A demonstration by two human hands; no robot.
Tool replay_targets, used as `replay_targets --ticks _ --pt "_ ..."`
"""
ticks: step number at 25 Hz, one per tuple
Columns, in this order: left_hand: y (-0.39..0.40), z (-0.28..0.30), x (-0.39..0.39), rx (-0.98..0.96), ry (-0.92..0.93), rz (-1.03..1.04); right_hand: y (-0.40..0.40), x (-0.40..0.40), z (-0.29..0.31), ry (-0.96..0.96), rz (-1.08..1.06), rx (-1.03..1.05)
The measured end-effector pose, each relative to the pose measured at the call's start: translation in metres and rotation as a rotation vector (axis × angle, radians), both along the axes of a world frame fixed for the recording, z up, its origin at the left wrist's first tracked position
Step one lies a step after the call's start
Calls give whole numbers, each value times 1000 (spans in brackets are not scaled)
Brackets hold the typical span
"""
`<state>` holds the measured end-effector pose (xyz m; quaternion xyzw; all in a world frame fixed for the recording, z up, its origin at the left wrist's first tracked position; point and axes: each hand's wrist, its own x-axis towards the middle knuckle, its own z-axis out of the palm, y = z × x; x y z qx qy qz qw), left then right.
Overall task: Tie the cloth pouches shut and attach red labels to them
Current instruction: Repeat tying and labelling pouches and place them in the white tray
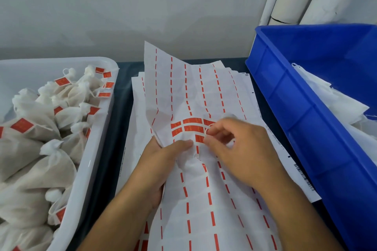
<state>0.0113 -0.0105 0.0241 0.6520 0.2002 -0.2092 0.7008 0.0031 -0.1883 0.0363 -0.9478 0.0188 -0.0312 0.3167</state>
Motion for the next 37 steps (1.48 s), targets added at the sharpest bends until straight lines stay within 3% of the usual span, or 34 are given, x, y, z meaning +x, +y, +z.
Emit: replay_targets --ticks 2,23,32,37 --pt "-1 0 -1 1 -43 1 3 -2 0 73 47 14" --pt "-3 -9 -6 143 -240 -73 6 -1 -9 113 105 221" --pt "1 -6 -6 208 -231 -76 5 0 -9 -24 98 160" --pt "0 -4 -5 184 -202 -68 6 2 -10 4 86 169"
